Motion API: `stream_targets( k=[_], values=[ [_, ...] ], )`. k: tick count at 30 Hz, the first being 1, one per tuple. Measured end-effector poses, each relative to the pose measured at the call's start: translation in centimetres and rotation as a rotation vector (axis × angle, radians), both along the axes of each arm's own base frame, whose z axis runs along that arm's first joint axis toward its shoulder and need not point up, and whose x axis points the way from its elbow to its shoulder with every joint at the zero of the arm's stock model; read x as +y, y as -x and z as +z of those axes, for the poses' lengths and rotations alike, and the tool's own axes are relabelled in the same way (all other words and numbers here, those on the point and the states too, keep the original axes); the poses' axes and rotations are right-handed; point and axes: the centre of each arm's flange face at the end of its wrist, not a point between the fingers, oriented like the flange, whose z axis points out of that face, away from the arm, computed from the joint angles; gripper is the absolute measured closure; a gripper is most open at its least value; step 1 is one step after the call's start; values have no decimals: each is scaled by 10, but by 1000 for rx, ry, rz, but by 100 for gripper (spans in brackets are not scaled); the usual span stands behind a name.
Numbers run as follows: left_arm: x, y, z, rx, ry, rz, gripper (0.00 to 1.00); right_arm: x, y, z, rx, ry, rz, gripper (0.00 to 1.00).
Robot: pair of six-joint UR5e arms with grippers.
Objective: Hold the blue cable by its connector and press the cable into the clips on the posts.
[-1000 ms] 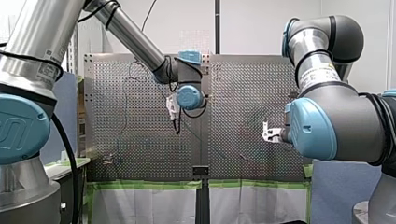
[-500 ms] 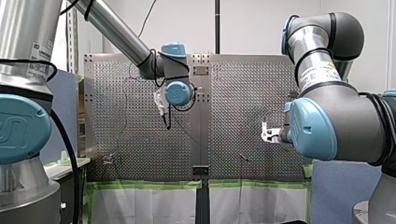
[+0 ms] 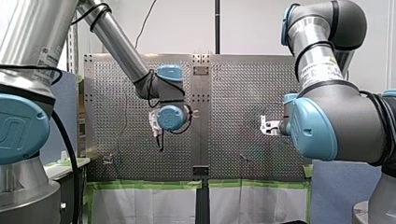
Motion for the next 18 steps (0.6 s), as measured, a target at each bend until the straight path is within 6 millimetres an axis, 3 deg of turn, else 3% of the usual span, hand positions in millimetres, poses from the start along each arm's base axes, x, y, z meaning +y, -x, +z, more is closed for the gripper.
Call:
stream_targets(
  k=[9,18],
  values=[
    [19,17,-51,51,-53,0,0,2,-6,38,-1,52,13,100],
    [23,20,-60,61,-62,0,0,3,-8,42,-1,57,17,100]
  ],
)
